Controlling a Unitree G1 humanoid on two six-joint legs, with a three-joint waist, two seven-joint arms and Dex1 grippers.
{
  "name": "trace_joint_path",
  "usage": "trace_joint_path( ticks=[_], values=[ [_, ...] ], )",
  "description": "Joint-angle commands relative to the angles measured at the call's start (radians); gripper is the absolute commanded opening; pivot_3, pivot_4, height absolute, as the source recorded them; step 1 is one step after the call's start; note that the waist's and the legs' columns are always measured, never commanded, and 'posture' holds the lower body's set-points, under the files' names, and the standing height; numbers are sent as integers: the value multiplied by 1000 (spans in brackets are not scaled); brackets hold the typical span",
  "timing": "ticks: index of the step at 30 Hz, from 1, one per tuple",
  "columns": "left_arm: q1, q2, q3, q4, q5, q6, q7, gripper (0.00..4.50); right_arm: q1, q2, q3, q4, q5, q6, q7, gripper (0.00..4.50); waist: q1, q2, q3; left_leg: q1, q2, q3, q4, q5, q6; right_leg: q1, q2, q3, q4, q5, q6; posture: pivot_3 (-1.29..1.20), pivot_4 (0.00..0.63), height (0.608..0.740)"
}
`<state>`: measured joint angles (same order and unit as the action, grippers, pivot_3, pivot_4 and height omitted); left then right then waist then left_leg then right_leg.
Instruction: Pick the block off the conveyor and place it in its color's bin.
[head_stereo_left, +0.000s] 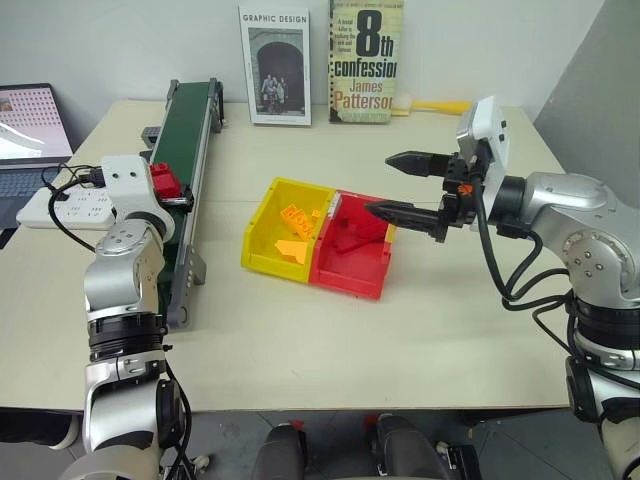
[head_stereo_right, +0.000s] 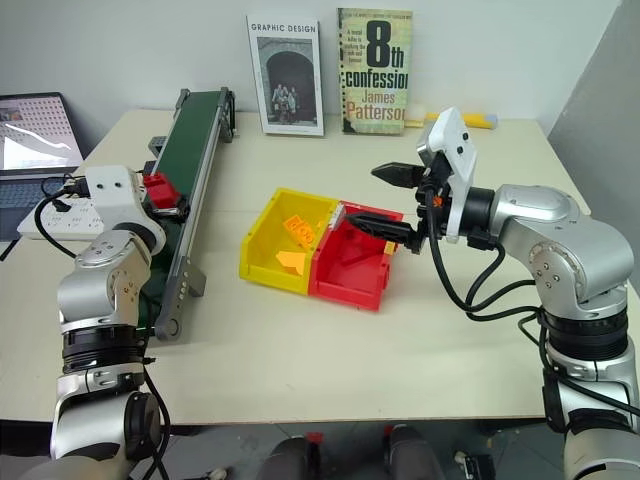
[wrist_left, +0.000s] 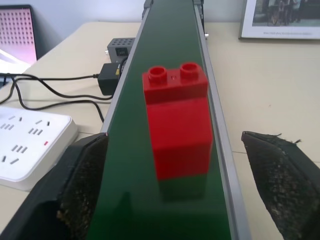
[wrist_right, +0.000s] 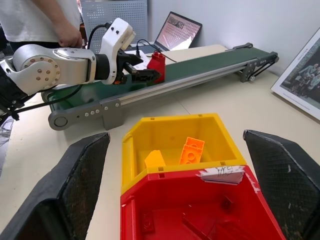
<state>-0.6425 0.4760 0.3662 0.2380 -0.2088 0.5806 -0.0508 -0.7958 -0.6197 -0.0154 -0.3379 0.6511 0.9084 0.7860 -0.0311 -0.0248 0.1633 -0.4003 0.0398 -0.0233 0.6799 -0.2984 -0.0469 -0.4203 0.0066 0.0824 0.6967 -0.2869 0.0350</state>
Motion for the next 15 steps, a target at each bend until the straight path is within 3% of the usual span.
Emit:
trace_joint_path(
  ticks=[1, 10, 15],
  values=[
    [-18, -16, 47, -43, -51, 22, 9, 3504, -17, -9, -21, -33, 25, 2, -1, 4500, 0, 0, 0, 0, 0, 0, 0, 0, 0, 0, 0, 0, 0, 0, 0, 0, 150, 740],
    [15, -33, 76, -135, -88, 91, 48, 1595, -17, -18, -9, -35, 19, -6, 7, 4500, 0, 0, 0, 0, 2, 0, 0, 0, 0, 0, 0, -1, 0, 0, 0, 0, 150, 740],
    [-28, -15, 62, -171, -117, 134, 18, 1519, -14, -80, 46, -45, -43, -36, 43, 4500, 1, 0, 0, 0, 2, -1, 0, 0, 0, 0, 0, -1, 0, 0, 0, 0, 150, 740]
  ],
)
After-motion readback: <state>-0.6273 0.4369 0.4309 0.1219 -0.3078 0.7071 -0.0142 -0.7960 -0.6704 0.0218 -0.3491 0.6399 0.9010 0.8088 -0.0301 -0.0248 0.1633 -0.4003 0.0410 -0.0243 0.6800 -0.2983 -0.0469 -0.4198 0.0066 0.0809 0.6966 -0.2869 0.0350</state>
